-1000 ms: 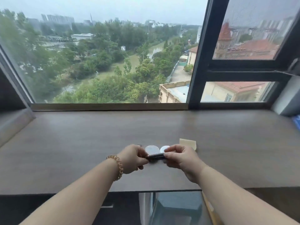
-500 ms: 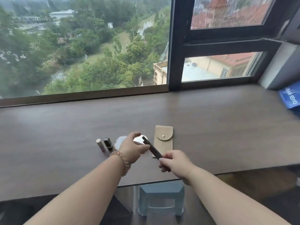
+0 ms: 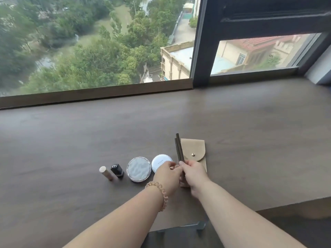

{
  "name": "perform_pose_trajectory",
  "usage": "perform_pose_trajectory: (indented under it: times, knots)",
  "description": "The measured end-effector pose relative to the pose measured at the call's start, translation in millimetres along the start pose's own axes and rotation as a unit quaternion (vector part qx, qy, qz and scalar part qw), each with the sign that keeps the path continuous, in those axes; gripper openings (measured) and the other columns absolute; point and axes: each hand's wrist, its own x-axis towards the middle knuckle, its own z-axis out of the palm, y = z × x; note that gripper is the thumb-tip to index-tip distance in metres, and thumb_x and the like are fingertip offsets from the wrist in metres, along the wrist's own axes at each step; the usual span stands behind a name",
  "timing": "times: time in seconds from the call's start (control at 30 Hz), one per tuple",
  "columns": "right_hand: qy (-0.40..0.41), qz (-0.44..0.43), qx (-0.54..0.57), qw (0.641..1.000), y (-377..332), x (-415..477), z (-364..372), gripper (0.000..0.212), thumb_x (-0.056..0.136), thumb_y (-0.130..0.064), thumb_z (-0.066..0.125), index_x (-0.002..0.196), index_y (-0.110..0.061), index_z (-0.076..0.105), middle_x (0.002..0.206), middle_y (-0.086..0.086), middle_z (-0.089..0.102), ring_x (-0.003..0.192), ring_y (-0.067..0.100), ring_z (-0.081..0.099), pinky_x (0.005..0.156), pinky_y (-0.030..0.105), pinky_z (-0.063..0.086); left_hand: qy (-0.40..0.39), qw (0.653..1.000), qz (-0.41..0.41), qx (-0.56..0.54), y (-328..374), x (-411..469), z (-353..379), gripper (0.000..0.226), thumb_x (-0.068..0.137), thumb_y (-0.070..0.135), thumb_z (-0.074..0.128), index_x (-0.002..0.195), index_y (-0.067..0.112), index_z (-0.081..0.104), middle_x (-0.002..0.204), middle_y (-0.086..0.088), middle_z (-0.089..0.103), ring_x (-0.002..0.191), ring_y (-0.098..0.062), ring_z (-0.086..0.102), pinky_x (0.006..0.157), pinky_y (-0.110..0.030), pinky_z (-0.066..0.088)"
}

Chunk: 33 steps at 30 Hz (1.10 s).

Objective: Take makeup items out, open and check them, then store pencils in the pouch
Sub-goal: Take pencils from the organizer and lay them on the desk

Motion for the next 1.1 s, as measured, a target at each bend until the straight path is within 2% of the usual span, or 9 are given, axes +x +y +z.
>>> perform_pose_trajectory:
  times: [0.1, 0.23, 0.47, 0.6, 0.7, 0.83, 0.93, 1.03, 1.1]
  knots:
    - [0.008, 0.005, -0.064, 0.998, 7.8, 9.7, -5.1, 0.014, 0.088, -0.012, 0.053, 0.079, -0.012, 0.064, 0.056, 0.001, 0.059, 0.045, 0.015, 0.049, 0.049, 0.027, 0.044, 0.070, 0.993, 0.038, 0.085, -4.2, 6.2, 10.1, 0.032, 0.087, 0.034, 0.053, 0.113, 0.018, 0.061, 0.102, 0.001, 0.068, 0.093, -0.017, 0.065, 0.085, -0.030, 0.052]
    - [0.020, 0.000, -0.103, 0.995, 14.4, 9.8, -15.1, 0.028, 0.085, -0.013, 0.052, 0.061, -0.016, 0.066, 0.053, 0.001, 0.060, 0.049, 0.018, 0.050, 0.049, 0.027, 0.042, 0.109, 0.977, 0.043, 0.181, 1.9, 11.3, 23.1, 0.028, 0.085, 0.035, 0.051, 0.079, 0.011, 0.063, 0.076, -0.003, 0.068, 0.076, -0.022, 0.062, 0.060, -0.028, 0.043]
    - [0.048, 0.001, -0.096, 0.994, 14.5, 13.6, -40.9, 0.021, 0.085, -0.022, 0.056, 0.077, -0.011, 0.071, 0.065, 0.008, 0.069, 0.053, 0.020, 0.057, 0.052, 0.031, 0.049, 0.081, 0.981, 0.021, 0.175, 11.8, 20.0, 51.5, 0.029, 0.082, 0.037, 0.050, 0.092, 0.017, 0.068, 0.089, -0.003, 0.071, 0.087, -0.022, 0.065, 0.079, -0.030, 0.051]
    - [0.055, -0.017, -0.148, 0.987, 11.7, 18.5, -67.2, 0.023, 0.087, -0.024, 0.055, 0.077, -0.010, 0.070, 0.062, 0.005, 0.068, 0.049, 0.016, 0.055, 0.048, 0.027, 0.045, 0.067, 0.988, -0.006, 0.140, 18.1, 20.1, 73.4, 0.031, 0.076, 0.043, 0.048, 0.083, 0.021, 0.068, 0.084, -0.001, 0.072, 0.083, -0.021, 0.067, 0.080, -0.031, 0.053]
    - [0.038, -0.070, -0.268, 0.960, 3.8, 19.2, -75.1, 0.029, 0.087, -0.028, 0.055, 0.070, -0.008, 0.068, 0.056, 0.002, 0.064, 0.046, 0.016, 0.052, 0.048, 0.029, 0.043, 0.092, 0.990, -0.044, 0.096, 22.9, 21.1, 79.2, 0.026, 0.080, 0.032, 0.051, 0.072, 0.014, 0.069, 0.076, -0.006, 0.072, 0.078, -0.025, 0.067, 0.070, -0.027, 0.051]
    - [0.032, -0.145, -0.427, 0.892, -4.7, 12.3, -66.7, 0.034, 0.084, -0.035, 0.054, 0.065, -0.009, 0.064, 0.063, 0.005, 0.066, 0.066, 0.027, 0.058, 0.057, 0.032, 0.044, 0.121, 0.988, -0.094, 0.027, 24.2, 24.0, 67.6, 0.022, 0.078, 0.020, 0.055, 0.058, 0.012, 0.062, 0.067, -0.009, 0.064, 0.069, -0.028, 0.058, 0.066, -0.029, 0.047]
    - [0.030, -0.150, -0.444, 0.883, -5.6, 7.7, -59.9, 0.038, 0.085, -0.036, 0.053, 0.064, -0.005, 0.060, 0.064, 0.009, 0.061, 0.066, 0.029, 0.049, 0.058, 0.036, 0.042, 0.150, 0.984, -0.097, 0.026, 21.6, 25.6, 60.8, 0.013, 0.077, 0.018, 0.058, 0.074, 0.013, 0.070, 0.081, -0.010, 0.071, 0.079, -0.028, 0.065, 0.073, -0.029, 0.050]
    - [0.029, -0.147, -0.421, 0.895, -5.0, 5.7, -56.7, 0.026, 0.086, -0.034, 0.058, 0.094, -0.012, 0.069, 0.096, 0.007, 0.070, 0.090, 0.026, 0.060, 0.077, 0.034, 0.047, 0.193, 0.973, -0.095, 0.077, 16.8, 23.0, 56.7, 0.025, 0.081, 0.016, 0.055, 0.103, 0.015, 0.067, 0.104, -0.006, 0.070, 0.099, -0.025, 0.064, 0.079, -0.025, 0.045]
    - [0.031, -0.140, -0.435, 0.889, -5.4, 3.6, -56.6, 0.043, 0.086, -0.037, 0.059, 0.124, -0.017, 0.057, 0.120, 0.003, 0.064, 0.111, 0.023, 0.058, 0.088, 0.031, 0.044, 0.206, 0.969, -0.082, 0.109, 14.6, 19.5, 55.0, 0.029, 0.083, 0.016, 0.053, 0.109, 0.014, 0.064, 0.111, -0.007, 0.068, 0.104, -0.025, 0.062, 0.080, -0.023, 0.042]
